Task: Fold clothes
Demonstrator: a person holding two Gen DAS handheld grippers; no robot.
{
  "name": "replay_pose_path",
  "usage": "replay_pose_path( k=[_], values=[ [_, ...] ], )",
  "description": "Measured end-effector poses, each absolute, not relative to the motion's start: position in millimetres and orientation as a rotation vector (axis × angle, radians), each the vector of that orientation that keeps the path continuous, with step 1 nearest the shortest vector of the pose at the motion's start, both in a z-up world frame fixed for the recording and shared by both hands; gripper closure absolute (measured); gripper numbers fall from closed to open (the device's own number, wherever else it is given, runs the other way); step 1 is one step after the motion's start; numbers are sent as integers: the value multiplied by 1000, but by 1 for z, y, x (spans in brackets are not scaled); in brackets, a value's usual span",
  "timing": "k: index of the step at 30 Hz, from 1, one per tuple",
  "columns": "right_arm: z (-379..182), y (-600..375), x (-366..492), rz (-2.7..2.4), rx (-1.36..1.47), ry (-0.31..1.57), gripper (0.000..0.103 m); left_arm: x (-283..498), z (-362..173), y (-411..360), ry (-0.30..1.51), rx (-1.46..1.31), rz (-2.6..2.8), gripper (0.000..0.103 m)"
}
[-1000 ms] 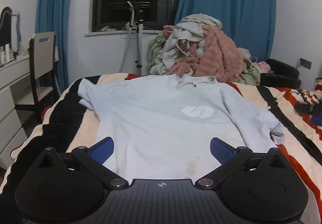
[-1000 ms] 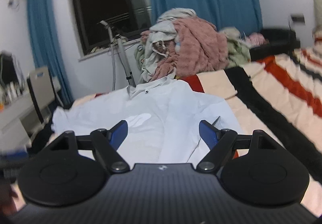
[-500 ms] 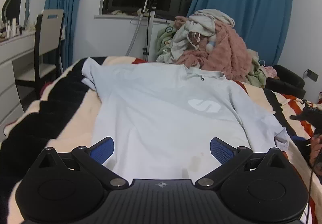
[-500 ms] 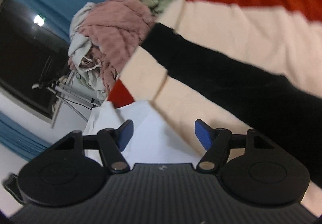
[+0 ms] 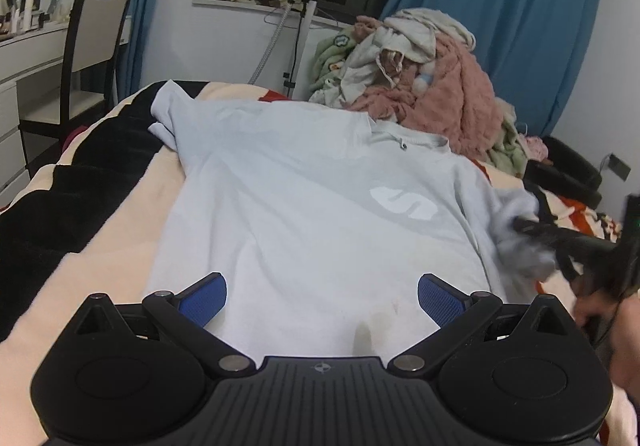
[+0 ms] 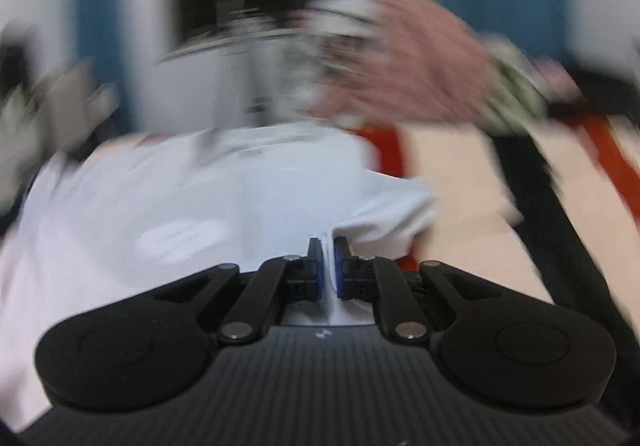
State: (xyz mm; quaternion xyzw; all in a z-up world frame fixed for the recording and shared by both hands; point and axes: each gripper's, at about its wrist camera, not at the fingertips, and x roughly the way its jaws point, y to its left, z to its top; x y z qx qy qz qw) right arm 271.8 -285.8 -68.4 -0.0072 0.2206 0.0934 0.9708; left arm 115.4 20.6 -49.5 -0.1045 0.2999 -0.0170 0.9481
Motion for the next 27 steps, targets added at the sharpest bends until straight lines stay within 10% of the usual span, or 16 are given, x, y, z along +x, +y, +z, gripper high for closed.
replay_pose_path(
  k=[7,11,27],
  values=[
    [-89,-202,267,429,-178,536,87,114,-49,24,595,-236,-19,0],
    [-74,-214,253,512,-57,510,43,115,-48,23,601,-251,-25,0],
    [-80,-274,286,390,333,507,49,114,-51,20,608,-266,-46,0]
  ],
)
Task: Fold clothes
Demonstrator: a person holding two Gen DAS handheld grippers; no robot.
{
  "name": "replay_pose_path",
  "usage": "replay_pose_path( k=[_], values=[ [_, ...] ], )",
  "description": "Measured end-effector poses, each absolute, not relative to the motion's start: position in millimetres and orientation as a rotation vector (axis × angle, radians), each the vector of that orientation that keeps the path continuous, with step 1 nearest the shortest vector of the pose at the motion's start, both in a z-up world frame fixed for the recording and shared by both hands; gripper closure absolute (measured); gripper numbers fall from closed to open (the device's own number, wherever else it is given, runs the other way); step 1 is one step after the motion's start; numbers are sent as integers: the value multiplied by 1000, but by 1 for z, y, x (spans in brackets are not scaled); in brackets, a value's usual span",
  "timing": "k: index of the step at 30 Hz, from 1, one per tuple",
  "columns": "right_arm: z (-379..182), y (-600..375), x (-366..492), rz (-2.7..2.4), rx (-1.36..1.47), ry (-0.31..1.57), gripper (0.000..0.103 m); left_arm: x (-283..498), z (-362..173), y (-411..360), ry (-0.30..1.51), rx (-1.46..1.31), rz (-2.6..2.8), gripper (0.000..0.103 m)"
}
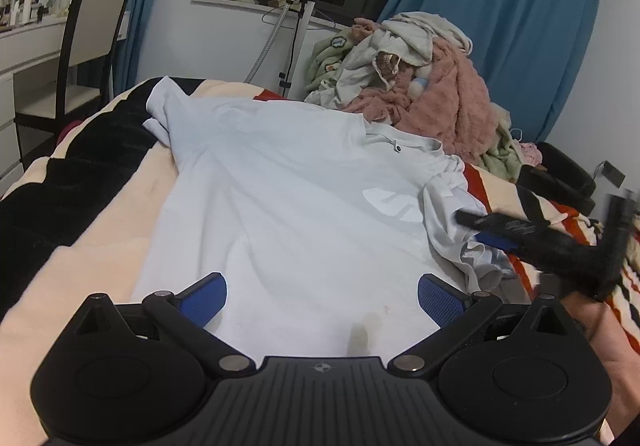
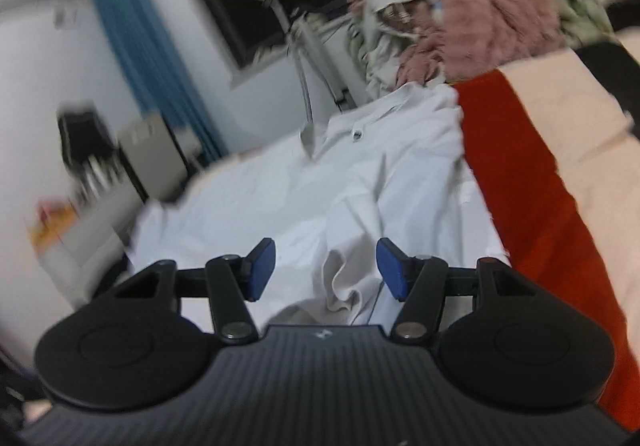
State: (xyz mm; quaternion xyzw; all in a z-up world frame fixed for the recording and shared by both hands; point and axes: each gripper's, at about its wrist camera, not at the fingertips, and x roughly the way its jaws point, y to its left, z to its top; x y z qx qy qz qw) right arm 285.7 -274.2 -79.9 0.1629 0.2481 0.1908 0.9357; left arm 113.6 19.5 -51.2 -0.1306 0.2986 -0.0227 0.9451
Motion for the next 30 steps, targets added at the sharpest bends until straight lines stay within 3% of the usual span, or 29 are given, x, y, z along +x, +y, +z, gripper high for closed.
replay_pose_path(
  k=[1,2,3,4,10,14,21,28,29,30],
  values=[
    [-82,-266,291,377,270,531,56,114,-51,19,608,-265,-47,0],
    [-85,-258,296,362,210,554,83,114,-52,19,609,-264,-48,0],
    [-86,-256,300,330,186,567,98,114,-52,19,609,-263,-49,0],
    [-82,-258,302,298,181,559,99,113,-52,19,609,-263,-50,0],
    [-7,-336,316,115,173,359,99,111,-50,18,619,-265,-65,0],
    [20,-403,351,-103,0,313,99,111,-49,18,626,-280,-80,0],
    [-43,-494,442,-351,-62,474,99,132,-65,4,639,-192,-74,0],
    [-107,-511,458,-325,58,494,95,158,-82,-3,657,-124,-77,0],
    [-107,-513,456,-332,84,497,81,160,-83,-4,656,-118,-82,0],
    [-106,-514,455,-339,102,502,55,160,-83,-4,652,-113,-84,0]
  ],
)
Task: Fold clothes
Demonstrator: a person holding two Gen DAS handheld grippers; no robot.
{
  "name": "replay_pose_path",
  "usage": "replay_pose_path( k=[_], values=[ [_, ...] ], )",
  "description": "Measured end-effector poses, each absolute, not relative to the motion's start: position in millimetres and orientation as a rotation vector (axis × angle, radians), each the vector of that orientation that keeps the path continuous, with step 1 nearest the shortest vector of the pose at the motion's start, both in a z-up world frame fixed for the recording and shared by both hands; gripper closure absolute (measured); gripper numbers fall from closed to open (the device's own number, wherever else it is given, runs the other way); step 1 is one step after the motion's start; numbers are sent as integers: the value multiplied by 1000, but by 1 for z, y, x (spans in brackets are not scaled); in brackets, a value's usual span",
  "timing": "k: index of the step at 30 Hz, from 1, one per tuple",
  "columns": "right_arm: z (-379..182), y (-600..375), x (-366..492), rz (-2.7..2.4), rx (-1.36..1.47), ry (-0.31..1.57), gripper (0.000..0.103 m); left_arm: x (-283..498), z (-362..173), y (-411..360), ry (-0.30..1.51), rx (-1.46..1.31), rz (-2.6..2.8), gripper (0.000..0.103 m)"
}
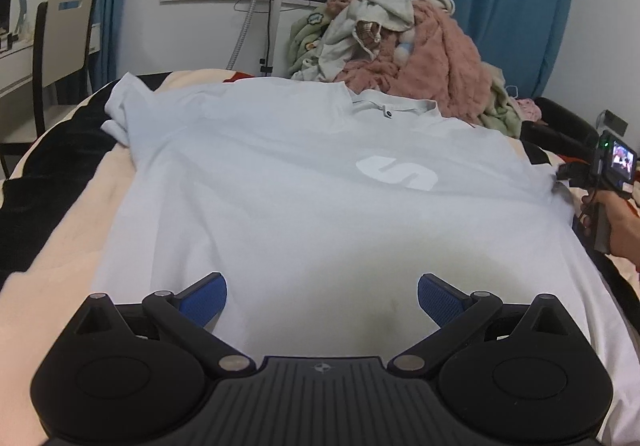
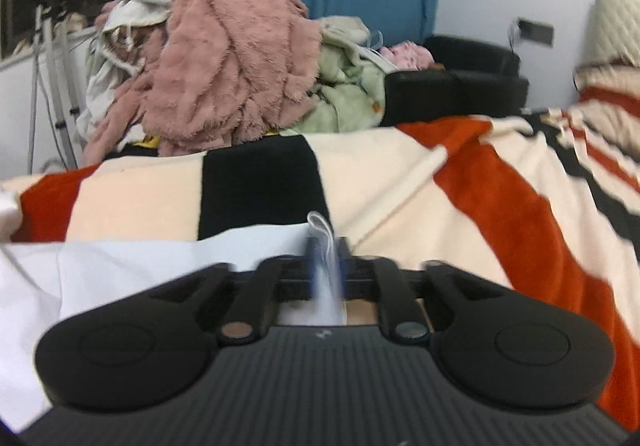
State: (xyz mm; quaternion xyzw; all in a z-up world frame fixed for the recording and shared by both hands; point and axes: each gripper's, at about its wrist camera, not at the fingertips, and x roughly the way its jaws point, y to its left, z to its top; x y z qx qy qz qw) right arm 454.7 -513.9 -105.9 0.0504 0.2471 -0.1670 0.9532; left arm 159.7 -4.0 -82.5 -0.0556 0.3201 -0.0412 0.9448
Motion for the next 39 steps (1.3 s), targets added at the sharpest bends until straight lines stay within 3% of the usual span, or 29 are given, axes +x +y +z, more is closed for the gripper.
replay_pose_path(
  k=[2,3,10,18,22,28,34,37,38,39],
  values=[
    [-98,-515,443,-345,136,486,23,158,-81,-3,644,-112,-89,0],
    [-92,-512,433,-339,149,467,21,156,-79,-3,640,-115,-92,0],
    [-26,-476,335,-242,178,389,21,133,-65,-2,610,-118,-131,0],
    [51,-404,151,-104,265,327,21,83,-45,-9,571,-83,-231,1],
    [55,-374,54,-43,336,314,21,58,-42,-20,583,-52,-300,3],
    [38,-362,-42,4,477,262,20,19,-46,-60,641,-25,-504,15],
    [42,-377,-70,39,566,148,20,-11,-69,-124,734,-36,-734,40],
    [38,-384,-71,43,609,148,20,-17,-88,-154,776,-16,-801,75],
    [36,-386,-71,38,622,149,20,-18,-95,-162,795,-7,-824,98],
    [34,-389,-72,38,635,145,20,-20,-97,-169,797,-3,-843,101]
  ],
)
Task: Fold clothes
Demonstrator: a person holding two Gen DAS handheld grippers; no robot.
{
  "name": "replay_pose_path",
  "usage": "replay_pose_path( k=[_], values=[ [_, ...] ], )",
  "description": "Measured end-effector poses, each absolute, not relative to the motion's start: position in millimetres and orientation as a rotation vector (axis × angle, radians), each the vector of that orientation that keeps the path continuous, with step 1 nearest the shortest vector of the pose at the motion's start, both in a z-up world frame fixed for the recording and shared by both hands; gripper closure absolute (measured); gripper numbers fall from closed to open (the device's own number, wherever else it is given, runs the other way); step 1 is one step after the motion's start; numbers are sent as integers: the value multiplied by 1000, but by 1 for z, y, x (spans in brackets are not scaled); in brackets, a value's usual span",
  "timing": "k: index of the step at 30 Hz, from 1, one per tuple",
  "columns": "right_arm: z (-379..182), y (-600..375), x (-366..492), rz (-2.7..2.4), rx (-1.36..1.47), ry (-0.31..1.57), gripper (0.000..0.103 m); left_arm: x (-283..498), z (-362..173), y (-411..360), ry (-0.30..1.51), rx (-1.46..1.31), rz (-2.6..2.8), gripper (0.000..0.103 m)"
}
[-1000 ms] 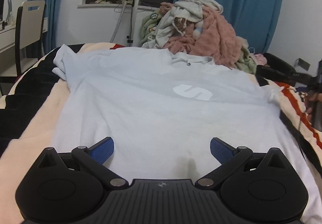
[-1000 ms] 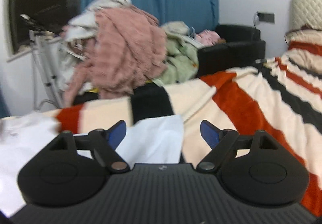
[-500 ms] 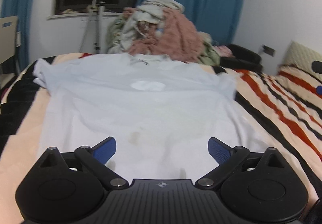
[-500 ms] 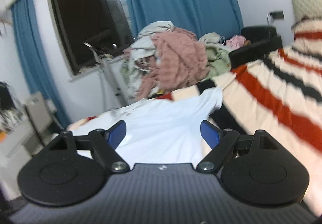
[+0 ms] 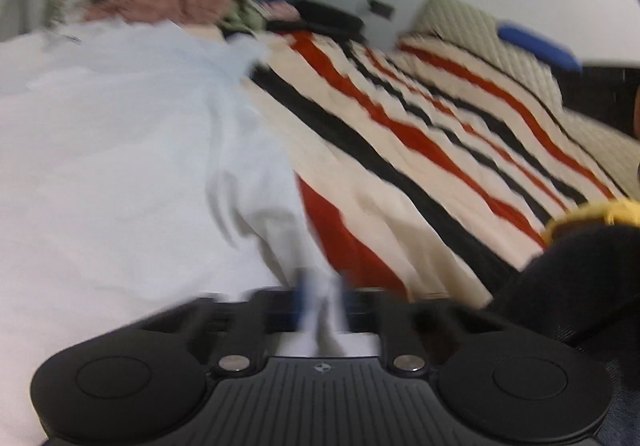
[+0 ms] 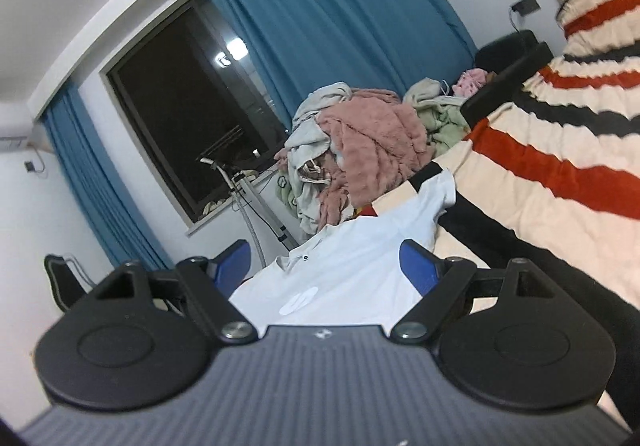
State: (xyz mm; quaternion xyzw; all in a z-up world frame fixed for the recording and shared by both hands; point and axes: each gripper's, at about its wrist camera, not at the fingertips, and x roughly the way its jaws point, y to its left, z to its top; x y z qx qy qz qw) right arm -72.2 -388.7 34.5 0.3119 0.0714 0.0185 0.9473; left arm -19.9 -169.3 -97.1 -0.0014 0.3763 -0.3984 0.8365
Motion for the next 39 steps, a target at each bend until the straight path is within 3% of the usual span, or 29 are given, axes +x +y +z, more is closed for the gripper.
replay_pose_path(
  k=[5,11,13,15,17,20,32,39],
  values=[
    [27,-396,-74,35,661,135,19,-28,-97,-205,790,-13,-927,101],
    [17,-394,-63,10,590,155,19,-5,-126,-241,928,7,-896,96],
    [10,-395,-56,-2,577,187,19,0,-127,-239,937,-7,-887,87],
    [7,-399,-52,0,597,209,19,3,-124,-234,933,-17,-882,58],
    [7,-400,-52,5,604,207,19,3,-111,-225,902,-11,-844,36],
    [8,-397,-55,6,585,199,19,6,-91,-204,844,-14,-786,25],
    [14,-375,-53,7,462,201,19,19,-2,-119,546,47,-554,1],
    [14,-363,-45,20,411,242,19,2,3,-78,458,18,-444,0]
  ],
)
